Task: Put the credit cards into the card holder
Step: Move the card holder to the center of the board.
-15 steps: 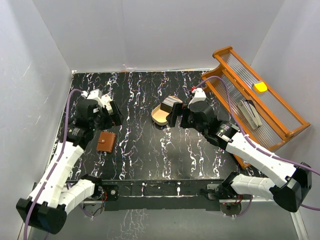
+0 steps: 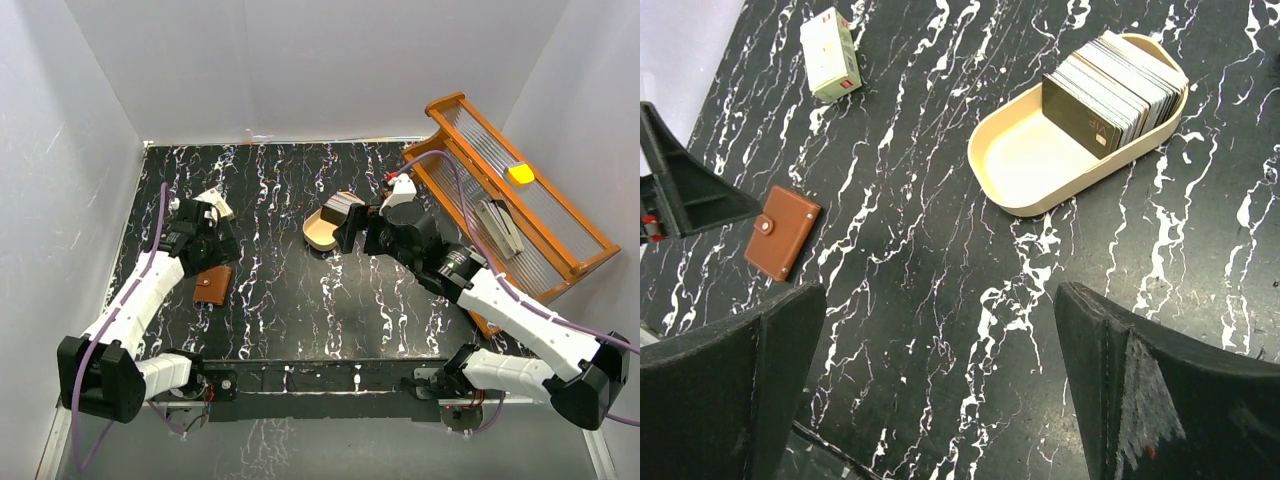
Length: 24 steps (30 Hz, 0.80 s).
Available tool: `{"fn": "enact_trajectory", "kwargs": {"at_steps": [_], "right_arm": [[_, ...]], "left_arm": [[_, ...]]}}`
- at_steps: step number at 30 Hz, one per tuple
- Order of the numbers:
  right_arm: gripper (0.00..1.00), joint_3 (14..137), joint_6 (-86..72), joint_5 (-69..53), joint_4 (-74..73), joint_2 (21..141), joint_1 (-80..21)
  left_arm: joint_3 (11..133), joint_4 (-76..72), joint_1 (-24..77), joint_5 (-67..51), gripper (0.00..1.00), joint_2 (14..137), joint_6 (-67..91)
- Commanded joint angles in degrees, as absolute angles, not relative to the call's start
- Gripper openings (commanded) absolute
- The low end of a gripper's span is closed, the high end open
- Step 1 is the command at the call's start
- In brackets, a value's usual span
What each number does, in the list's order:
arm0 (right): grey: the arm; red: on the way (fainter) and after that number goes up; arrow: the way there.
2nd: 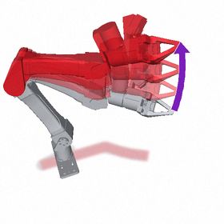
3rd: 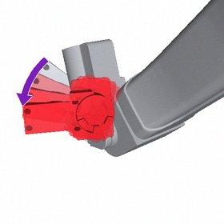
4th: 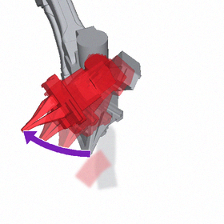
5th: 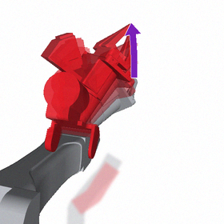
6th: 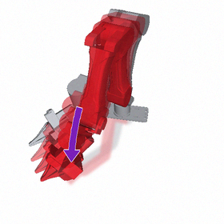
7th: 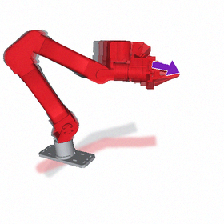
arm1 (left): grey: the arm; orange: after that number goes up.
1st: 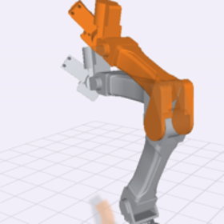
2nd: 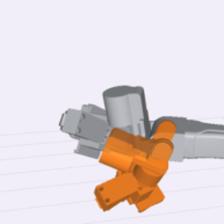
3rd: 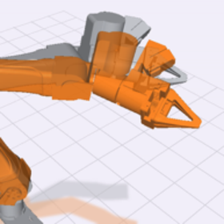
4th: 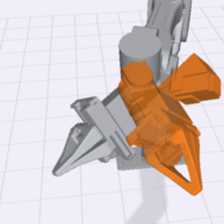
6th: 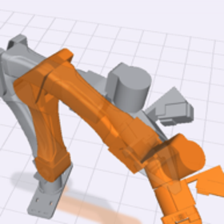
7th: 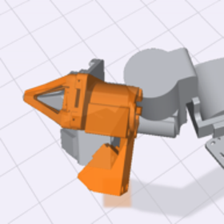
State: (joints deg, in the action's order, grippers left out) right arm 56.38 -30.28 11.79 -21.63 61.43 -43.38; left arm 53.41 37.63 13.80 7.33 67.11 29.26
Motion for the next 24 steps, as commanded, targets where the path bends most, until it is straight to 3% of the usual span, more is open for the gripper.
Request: {"fn": "enact_trajectory", "kwargs": {"at_steps": [1, 5, 13, 24], "right_arm": [[0.98, 57.24, -28.91, 11.89, -17.92, 58.80, -43.12], [0.98, 56.41, -28.24, 12.65, -17.78, 57.42, -43.11], [0.98, 54.41, -28.30, 12.47, -16.72, 55.80, -43.10], [0.98, 52.14, -27.91, 12.15, -16.00, 53.33, -43.09]], "left_arm": [[50.12, 35.64, 7.84, 4.97, 0.88, 66.80, 31.01], [48.02, 32.26, 2.13, -1.23, 0.88, 67.84, 29.81], [47.31, 29.48, -1.53, 0.28, 0.87, 73.26, 29.44], [50.48, 26.90, -1.93, -2.82, 0.84, 86.04, 29.64]]}}
